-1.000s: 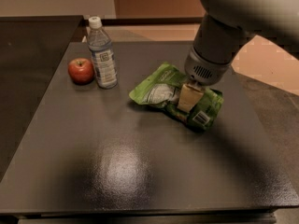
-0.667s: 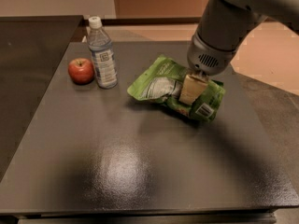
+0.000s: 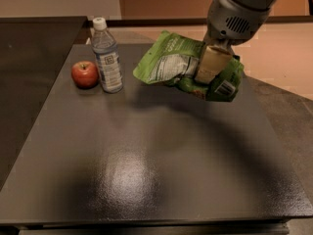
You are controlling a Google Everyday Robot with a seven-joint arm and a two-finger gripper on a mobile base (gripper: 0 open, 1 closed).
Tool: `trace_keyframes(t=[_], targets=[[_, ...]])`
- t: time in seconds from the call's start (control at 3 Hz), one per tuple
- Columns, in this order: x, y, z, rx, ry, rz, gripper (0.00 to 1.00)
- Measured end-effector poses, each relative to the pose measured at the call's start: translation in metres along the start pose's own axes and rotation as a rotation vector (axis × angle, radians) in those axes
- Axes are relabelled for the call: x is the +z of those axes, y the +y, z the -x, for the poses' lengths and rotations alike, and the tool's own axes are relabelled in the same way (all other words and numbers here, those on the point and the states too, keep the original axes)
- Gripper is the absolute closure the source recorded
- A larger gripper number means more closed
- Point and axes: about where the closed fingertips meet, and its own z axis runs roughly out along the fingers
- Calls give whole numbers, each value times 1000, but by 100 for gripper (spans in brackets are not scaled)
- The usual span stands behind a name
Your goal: Pick green rice chip bag
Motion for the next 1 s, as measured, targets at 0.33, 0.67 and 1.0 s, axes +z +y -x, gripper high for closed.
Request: trace_keyframes(t=[0.33, 0.67, 1.0], targets=[[-24, -13, 6, -33, -31, -20, 100], [-39, -18, 14, -68, -78, -34, 100], [-39, -19, 14, -68, -79, -35, 100]])
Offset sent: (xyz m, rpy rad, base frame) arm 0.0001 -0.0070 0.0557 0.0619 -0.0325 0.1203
